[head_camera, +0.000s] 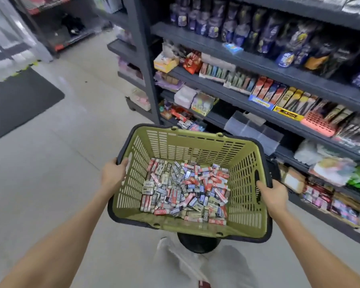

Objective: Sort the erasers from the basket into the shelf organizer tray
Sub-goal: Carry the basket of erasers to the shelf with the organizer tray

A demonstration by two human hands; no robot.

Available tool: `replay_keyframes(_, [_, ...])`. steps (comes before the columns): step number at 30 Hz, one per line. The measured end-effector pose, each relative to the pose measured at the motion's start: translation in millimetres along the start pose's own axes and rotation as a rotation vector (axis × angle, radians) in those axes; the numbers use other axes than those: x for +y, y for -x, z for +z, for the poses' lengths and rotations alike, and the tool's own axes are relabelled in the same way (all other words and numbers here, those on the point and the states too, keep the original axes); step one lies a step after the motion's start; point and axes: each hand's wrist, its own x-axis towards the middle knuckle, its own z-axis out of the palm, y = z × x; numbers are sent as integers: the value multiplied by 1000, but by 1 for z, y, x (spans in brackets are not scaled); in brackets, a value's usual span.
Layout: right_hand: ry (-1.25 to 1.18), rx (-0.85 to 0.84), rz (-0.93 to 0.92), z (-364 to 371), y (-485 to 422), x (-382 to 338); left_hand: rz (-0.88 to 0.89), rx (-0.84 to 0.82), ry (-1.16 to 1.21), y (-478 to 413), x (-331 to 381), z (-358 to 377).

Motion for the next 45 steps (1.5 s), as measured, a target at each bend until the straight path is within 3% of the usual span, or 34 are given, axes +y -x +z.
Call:
replay_keyframes(8, [-150, 177, 173, -20, -29, 14, 140, -213, -65, -76, 91, 76])
replay_keyframes(14, [-153, 229, 254, -62, -91, 49, 162, -255, -124, -83, 141, 163])
replay_keyframes(24, [-41, 156, 299, -108, -196, 87, 93, -378, -299, -100, 188, 271])
replay_keyframes(35, [-56, 214, 419, -27, -258, 162, 175, -515, -645, -202, 146, 397])
replay_keyframes(40, [-85, 194, 469, 23, -287, 212, 255, -602, -676, -250, 100, 445])
replay_keyframes(45, [-133, 142, 506, 59, -314, 258, 397, -567, -714, -267, 68, 490])
